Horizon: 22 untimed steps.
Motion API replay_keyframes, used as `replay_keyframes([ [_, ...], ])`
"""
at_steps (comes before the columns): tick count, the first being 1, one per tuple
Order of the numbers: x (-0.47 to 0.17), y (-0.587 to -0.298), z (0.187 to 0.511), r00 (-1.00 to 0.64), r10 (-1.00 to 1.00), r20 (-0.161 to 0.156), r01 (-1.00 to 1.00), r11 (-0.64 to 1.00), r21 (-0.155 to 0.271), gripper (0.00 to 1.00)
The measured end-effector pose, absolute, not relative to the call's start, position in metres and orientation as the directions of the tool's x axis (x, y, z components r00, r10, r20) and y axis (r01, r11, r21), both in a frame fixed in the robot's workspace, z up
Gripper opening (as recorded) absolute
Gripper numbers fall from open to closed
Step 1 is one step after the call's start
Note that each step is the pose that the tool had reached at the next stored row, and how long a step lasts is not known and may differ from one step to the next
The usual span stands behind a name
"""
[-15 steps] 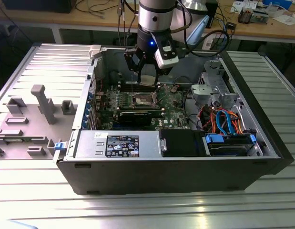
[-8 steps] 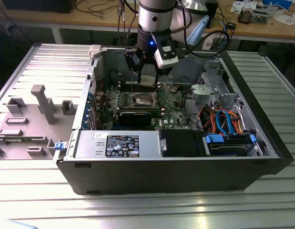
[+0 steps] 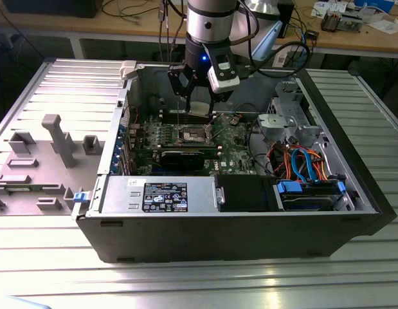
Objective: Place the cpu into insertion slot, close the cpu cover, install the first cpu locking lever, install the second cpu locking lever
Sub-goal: 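Place the cpu into insertion slot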
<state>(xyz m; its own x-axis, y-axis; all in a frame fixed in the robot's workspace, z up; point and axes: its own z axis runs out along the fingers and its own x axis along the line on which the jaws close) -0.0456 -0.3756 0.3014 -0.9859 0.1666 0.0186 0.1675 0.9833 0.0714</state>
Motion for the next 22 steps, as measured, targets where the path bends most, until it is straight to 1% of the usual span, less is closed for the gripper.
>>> replay_keyframes([
  [22,-0.0455,-0.3756,0.3012,-0.975,0.222,0.018,0.223,0.972,0.071,0.54],
])
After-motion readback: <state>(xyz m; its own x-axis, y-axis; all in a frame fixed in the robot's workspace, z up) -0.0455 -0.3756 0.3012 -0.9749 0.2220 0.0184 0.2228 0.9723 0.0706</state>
